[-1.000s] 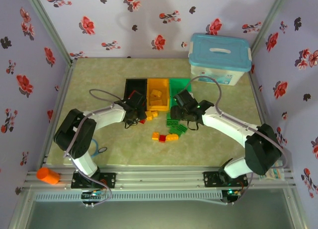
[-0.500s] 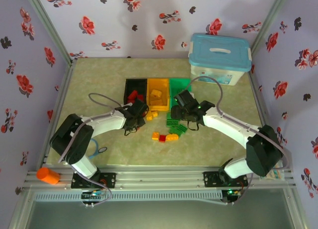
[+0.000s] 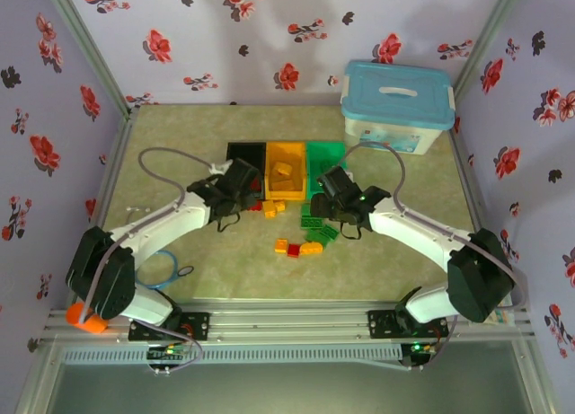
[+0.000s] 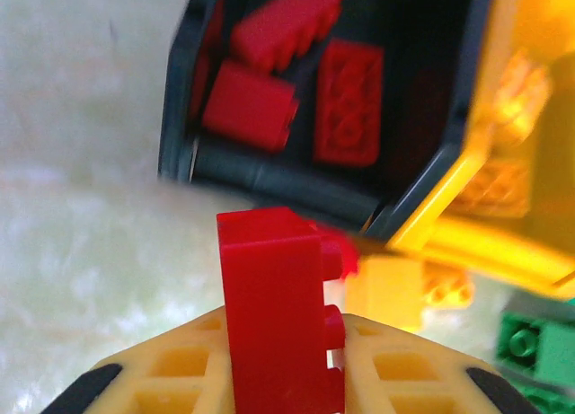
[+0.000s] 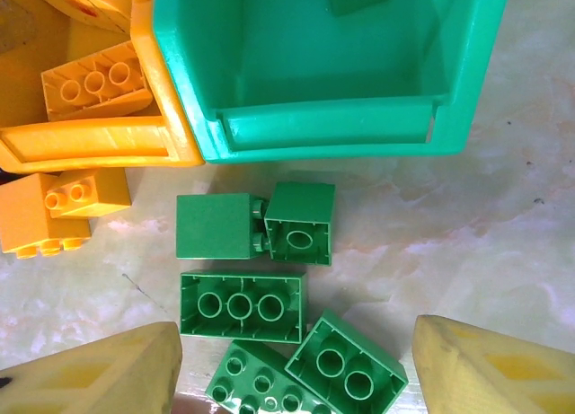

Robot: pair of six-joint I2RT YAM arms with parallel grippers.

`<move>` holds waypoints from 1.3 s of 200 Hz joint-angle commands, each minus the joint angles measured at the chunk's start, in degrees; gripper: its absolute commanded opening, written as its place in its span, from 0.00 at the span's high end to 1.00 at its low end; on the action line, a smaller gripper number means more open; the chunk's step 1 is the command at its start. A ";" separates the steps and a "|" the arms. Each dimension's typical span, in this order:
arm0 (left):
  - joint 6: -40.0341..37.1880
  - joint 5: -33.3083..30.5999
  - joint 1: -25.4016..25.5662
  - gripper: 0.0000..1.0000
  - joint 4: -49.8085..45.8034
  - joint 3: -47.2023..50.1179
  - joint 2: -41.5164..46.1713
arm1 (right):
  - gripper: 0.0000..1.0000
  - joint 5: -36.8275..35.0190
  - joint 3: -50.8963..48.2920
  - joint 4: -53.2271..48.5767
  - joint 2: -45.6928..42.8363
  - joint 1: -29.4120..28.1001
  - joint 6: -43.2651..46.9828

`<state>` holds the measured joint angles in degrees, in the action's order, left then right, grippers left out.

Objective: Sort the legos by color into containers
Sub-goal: Pick up the lego from the center of the table, then place the lego in the container.

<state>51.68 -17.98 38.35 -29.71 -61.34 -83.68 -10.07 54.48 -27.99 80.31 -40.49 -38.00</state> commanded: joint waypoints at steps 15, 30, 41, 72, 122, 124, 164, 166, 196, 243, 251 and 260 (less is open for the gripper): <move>-9.69 4.52 -4.83 0.83 -3.10 -8.17 -4.87 | 0.31 -0.41 -2.23 0.53 -4.12 0.45 -1.20; -11.18 7.45 -6.59 0.81 -3.23 -11.12 -7.35 | 0.32 -0.91 -2.83 0.05 -5.27 0.49 -1.25; -11.81 8.94 -7.64 0.79 -3.81 -13.47 -9.39 | 0.32 -1.16 -3.15 -0.43 -5.93 0.41 -1.20; -13.97 9.45 -9.52 0.77 -6.32 -20.73 -15.09 | 0.32 -1.47 -4.01 -0.81 -7.30 0.43 -1.37; -15.26 10.60 -10.40 0.28 -9.37 -24.47 -16.84 | 0.32 -1.56 -4.80 -0.81 -8.33 0.41 -1.93; -15.22 10.60 -10.40 0.28 -9.19 -23.98 -16.55 | 0.32 -1.50 -4.81 -0.77 -8.29 0.41 -2.00; -13.17 10.56 -8.94 0.28 -4.60 -11.59 -10.10 | 0.32 -0.84 -5.57 0.73 -7.36 0.41 -2.43; -13.05 10.59 -8.78 0.28 -4.33 -10.90 -9.81 | 0.32 -0.79 -5.60 0.80 -7.25 0.46 -2.52; -11.68 11.11 -6.33 0.27 -0.47 -2.57 -7.61 | 0.32 0.24 -6.18 2.33 -5.80 0.41 -3.09; -11.33 15.74 -6.02 0.28 7.68 2.71 -8.90 | 0.32 1.06 -6.65 3.20 -5.11 0.41 -3.58; -11.63 15.99 -6.02 0.29 8.29 2.58 -9.36 | 0.33 0.77 -6.84 3.00 -5.36 0.41 -3.57; -12.15 15.98 -6.04 0.29 8.31 1.93 -10.13 | 0.33 0.51 -7.09 2.81 -5.86 0.41 -3.58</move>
<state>39.68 -3.95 32.47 -26.30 -59.02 -92.64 -9.19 48.29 -25.82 75.24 -40.47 -40.45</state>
